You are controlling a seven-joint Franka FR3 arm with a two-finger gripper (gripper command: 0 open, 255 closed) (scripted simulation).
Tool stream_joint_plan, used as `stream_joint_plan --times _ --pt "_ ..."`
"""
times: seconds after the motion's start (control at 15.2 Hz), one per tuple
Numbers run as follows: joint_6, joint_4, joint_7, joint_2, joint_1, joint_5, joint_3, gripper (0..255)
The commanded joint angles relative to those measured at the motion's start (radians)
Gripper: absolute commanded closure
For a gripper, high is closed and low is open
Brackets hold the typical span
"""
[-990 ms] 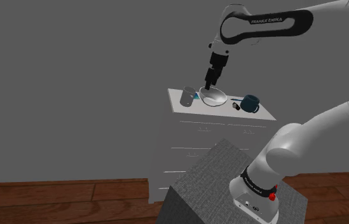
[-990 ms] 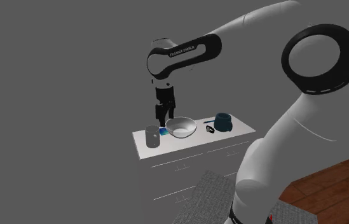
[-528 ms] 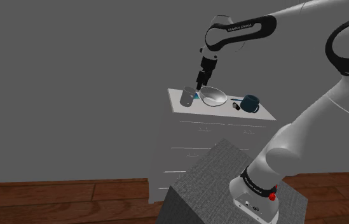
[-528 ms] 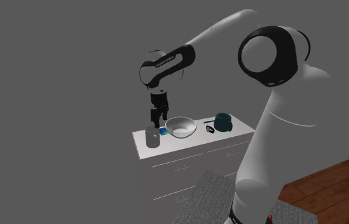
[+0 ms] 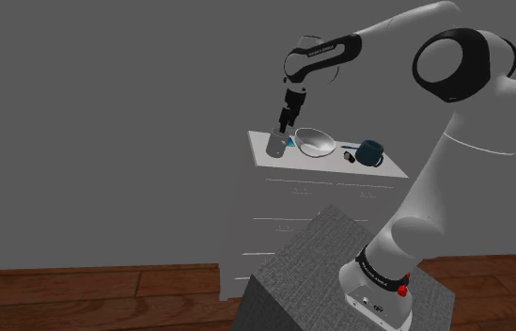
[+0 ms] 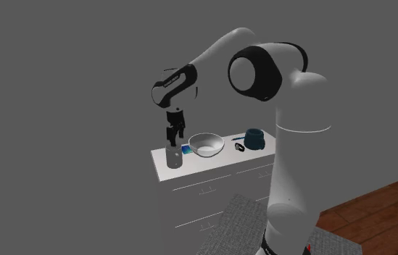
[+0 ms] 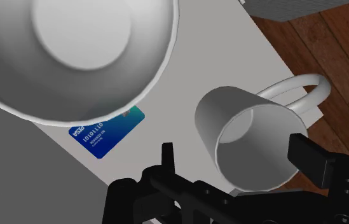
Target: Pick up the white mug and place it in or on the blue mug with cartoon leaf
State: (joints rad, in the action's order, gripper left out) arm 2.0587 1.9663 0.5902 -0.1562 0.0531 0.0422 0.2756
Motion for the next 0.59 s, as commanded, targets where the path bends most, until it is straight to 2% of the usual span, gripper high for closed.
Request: stream_joint_plan --times 0.0,0.53 --pt "0.014 -0.023 0.015 -0.036 0.006 0.01 0.001 0" --pt "0.095 0.023 0.024 -0.072 0.009 0.024 -0.003 0"
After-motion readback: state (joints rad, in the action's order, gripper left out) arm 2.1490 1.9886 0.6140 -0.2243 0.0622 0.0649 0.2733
